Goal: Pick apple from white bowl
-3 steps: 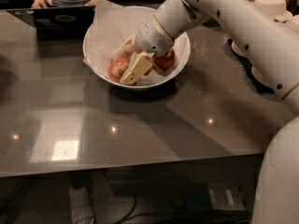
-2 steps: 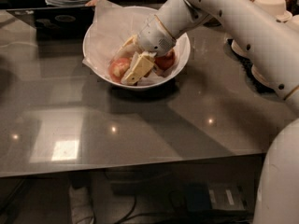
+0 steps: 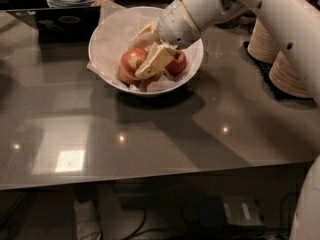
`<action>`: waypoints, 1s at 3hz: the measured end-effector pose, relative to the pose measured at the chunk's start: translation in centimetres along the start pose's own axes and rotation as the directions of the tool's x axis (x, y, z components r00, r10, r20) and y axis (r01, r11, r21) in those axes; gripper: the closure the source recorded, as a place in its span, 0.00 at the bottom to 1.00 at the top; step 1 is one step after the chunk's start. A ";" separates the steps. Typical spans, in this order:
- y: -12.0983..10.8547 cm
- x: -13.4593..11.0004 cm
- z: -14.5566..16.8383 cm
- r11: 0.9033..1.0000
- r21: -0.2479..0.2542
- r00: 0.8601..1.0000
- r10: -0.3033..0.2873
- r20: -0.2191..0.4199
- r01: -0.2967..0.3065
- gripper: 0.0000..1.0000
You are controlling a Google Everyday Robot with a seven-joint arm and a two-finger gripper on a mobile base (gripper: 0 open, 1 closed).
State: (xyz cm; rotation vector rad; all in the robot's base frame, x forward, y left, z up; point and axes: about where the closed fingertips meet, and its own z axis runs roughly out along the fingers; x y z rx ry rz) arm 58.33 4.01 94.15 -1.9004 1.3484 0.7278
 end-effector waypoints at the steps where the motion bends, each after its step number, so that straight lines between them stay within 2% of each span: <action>1: -0.4 -0.7 -2.4 0.998 0.053 0.999 -0.025 0.026 0.024 1.00; 2: -1.1 -0.2 -5.1 0.993 0.118 0.999 -0.027 0.024 0.024 1.00; 3: -1.1 -0.2 -5.1 0.993 0.118 0.999 -0.027 0.024 0.024 1.00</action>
Offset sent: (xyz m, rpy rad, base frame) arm 0.0239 -0.0711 0.0531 0.0828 -0.1307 -0.1378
